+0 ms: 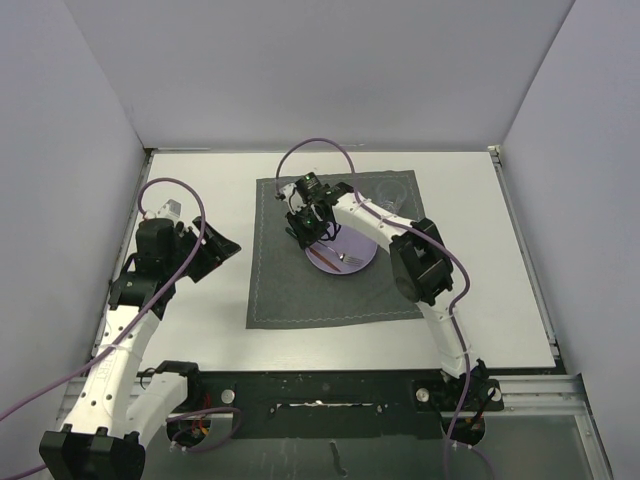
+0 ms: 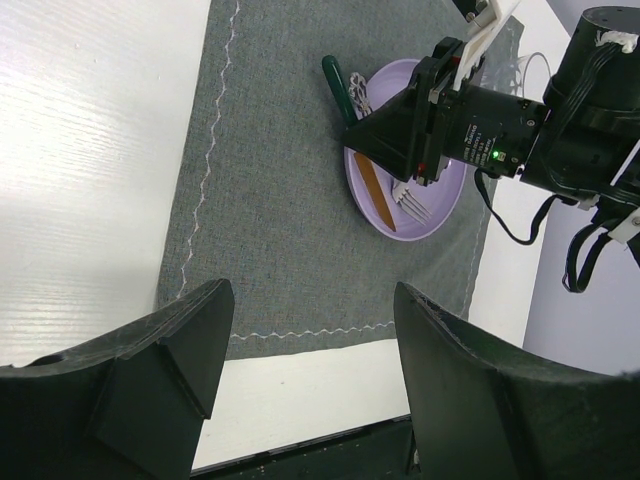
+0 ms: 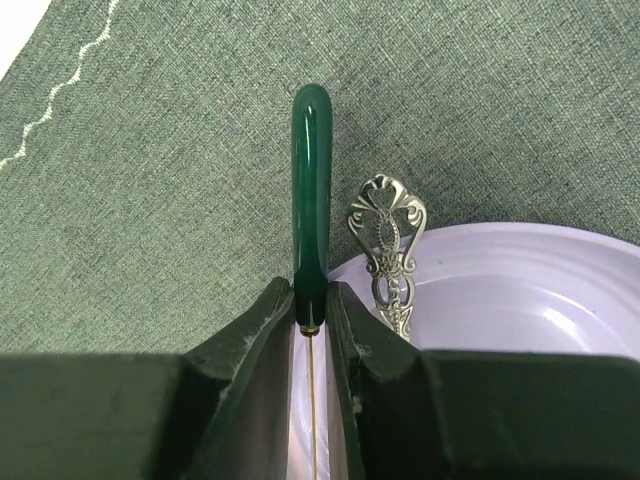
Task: Set the dinner table for one person
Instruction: Pick up the knife with the napkin, then place the knife on the napkin, then adjust the knife on the napkin.
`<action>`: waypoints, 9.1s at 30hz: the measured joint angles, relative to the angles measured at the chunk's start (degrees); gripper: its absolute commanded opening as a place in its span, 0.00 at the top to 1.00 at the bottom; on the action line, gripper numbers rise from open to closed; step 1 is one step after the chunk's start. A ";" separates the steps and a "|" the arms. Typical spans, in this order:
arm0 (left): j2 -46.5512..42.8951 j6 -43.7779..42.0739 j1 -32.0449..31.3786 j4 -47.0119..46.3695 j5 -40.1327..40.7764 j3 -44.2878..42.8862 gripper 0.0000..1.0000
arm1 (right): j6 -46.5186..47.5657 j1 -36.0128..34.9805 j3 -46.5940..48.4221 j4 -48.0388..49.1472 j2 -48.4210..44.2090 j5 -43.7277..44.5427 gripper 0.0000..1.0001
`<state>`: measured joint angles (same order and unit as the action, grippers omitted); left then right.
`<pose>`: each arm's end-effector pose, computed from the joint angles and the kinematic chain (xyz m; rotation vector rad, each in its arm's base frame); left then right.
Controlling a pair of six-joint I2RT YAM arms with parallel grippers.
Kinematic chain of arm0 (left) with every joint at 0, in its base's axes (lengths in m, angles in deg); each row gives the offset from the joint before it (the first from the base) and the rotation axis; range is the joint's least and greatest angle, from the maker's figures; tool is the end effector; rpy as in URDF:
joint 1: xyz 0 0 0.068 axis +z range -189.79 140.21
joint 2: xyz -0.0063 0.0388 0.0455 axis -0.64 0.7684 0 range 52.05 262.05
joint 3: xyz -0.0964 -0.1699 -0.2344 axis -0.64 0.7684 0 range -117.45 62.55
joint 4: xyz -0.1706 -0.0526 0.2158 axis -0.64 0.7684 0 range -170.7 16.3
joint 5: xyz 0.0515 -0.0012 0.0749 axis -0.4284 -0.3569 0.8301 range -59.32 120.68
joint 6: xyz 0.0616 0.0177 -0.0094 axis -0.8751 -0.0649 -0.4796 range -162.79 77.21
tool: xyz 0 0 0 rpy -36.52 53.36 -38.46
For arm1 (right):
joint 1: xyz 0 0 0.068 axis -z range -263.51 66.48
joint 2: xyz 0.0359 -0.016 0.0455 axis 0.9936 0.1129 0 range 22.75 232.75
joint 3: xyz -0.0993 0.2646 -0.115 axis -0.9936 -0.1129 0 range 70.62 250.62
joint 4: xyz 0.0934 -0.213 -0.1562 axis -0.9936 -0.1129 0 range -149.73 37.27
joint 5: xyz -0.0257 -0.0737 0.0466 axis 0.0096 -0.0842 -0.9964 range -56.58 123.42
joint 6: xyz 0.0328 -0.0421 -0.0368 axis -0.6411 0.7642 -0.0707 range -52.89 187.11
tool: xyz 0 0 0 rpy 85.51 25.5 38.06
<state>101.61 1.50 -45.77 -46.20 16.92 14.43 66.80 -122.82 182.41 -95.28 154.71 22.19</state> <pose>0.1907 -0.0322 0.3208 -0.6147 2.1964 -0.7418 0.4152 0.3526 0.1896 -0.9690 2.5427 0.4752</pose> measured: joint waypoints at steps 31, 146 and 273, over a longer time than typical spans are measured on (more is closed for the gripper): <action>-3.54 0.07 0.00 1.90 -1.11 -0.70 0.36 | 1.40 -2.34 6.27 -13.73 -9.40 15.61 1.00; 3.61 -5.99 -7.37 1.86 -6.91 -1.42 0.36 | -17.49 27.47 -44.28 -5.51 -29.92 24.50 1.00; 95.91 -15.74 -50.47 4.20 9.81 -90.99 0.35 | -15.06 20.57 -32.94 -17.09 -78.97 45.53 0.76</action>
<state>197.52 -14.24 -96.24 -42.01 26.73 -76.56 51.74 -102.26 149.47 -112.37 75.74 67.72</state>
